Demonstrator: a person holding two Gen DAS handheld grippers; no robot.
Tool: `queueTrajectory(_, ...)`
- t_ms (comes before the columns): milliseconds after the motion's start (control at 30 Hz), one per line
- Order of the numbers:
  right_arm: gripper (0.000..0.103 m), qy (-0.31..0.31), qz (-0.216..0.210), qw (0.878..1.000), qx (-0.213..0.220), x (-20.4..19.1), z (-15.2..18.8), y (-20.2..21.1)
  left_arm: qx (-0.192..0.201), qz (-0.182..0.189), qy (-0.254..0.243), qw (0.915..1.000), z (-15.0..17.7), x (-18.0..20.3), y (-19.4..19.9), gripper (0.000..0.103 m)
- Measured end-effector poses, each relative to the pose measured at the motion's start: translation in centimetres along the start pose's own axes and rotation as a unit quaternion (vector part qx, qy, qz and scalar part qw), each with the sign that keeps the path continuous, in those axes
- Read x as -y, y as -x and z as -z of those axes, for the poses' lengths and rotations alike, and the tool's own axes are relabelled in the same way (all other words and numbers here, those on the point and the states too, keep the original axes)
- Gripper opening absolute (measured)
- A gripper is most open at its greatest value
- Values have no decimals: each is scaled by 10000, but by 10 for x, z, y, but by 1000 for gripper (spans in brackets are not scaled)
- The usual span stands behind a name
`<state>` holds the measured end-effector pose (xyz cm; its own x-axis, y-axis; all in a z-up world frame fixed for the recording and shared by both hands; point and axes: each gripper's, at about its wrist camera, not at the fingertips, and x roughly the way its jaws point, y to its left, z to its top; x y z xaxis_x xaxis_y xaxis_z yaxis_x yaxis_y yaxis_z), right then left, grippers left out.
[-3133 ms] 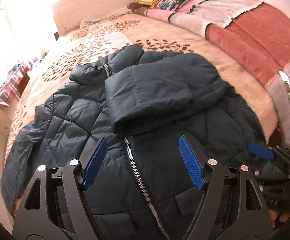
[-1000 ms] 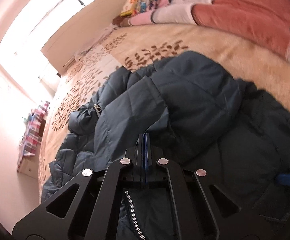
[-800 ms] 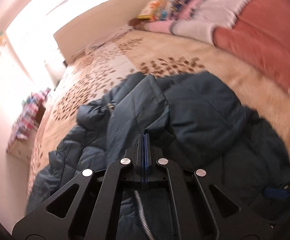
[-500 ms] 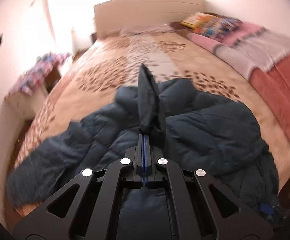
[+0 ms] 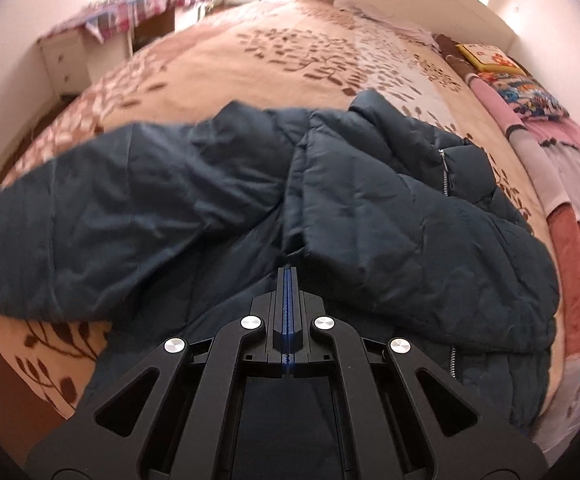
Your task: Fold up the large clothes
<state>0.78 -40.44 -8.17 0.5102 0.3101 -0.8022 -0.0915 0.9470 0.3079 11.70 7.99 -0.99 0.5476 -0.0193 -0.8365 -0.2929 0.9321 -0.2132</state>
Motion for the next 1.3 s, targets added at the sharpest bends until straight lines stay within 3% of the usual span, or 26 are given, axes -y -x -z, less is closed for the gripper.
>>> queueTrajectory(67,71,7,-4,10000,35,-2,-3,4,0,391,303,9988,1,-11,6,5)
queueTrajectory(133,71,46,-10,9999,130,-5,-7,10,58,690,535,9962,-1,-20,14,41)
queueTrajectory(200,71,174,-18,9995,247,-9,-12,16,206,863,876,9922,-2,-28,20,56)
queueTrajectory(333,71,396,-58,9986,335,-18,-24,18,-51,1091,1136,9875,-9,-24,5,58)
queueTrajectory(467,71,255,-161,9988,376,-20,-35,18,-291,606,679,9954,-15,-5,-23,58)
queueTrajectory(500,71,232,-170,9988,402,-20,-37,19,-361,536,591,9962,-15,-2,-28,44)
queueTrajectory(533,71,247,-152,9987,427,-20,-38,20,-417,549,488,9964,-17,2,-31,22)
queueTrajectory(633,71,312,-56,9986,430,-19,-39,20,-220,487,175,9984,-21,11,-27,10)
queueTrajectory(700,71,290,-22,9987,426,-17,-41,19,8,444,76,9990,-27,15,-19,9)
queueTrajectory(867,71,244,1,9988,434,-12,-47,15,-174,315,133,9993,-31,14,-34,10)
queueTrajectory(967,71,301,30,9987,419,-13,-50,12,-298,301,59,9991,-26,11,-40,19)
queueTrajectory(1133,71,250,41,9982,535,-15,-55,18,-247,522,392,9976,-19,-9,-21,46)
queueTrajectory(1300,71,249,9,9980,578,-18,-54,24,-35,422,302,9986,2,-41,17,53)
